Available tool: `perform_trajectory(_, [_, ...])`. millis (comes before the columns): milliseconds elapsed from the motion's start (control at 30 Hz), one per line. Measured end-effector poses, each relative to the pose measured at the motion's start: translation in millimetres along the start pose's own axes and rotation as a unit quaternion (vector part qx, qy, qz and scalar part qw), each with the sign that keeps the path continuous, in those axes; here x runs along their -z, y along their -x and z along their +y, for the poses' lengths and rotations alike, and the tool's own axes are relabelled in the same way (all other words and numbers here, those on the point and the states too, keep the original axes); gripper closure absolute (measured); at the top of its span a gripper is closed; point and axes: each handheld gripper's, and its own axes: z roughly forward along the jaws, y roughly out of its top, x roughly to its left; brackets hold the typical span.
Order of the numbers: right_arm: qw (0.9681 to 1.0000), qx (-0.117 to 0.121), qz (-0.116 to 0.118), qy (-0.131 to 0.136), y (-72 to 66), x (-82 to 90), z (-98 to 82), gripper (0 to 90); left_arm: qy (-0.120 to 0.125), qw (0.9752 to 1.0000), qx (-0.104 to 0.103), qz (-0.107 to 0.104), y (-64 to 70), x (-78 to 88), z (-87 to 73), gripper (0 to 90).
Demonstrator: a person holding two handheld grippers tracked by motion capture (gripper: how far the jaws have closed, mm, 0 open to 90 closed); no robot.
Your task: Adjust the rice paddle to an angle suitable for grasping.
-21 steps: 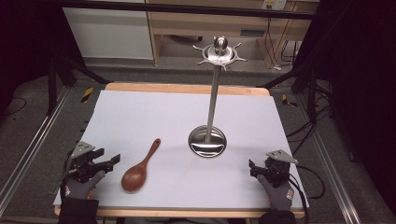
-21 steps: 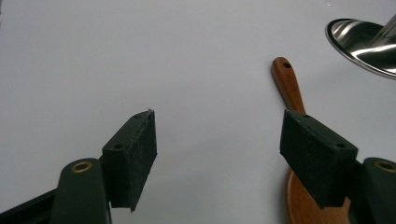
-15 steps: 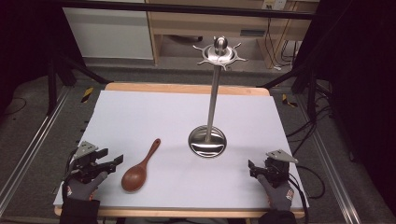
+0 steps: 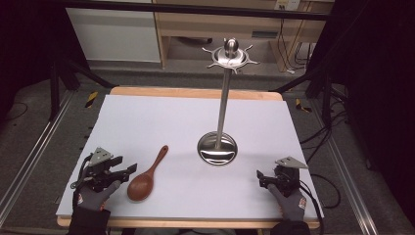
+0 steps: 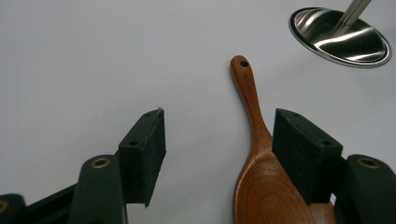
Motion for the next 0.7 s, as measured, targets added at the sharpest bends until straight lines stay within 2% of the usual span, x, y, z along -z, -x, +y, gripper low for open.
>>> perform_trajectory(167, [1.0000,0.001,0.002,-0.004,-1.2,-0.8,0.1,10.7,0.002,1.0000,-0.002,-0.004,4.7,-0.6,3.6,34.6])
perform_trajectory(700, [0.9999,0.004,0.005,-0.008,-2.6,-2.6,-0.4,9.9,-0.016,0.9993,-0.032,-0.008,20.2,-8.1,22.2,33.9])
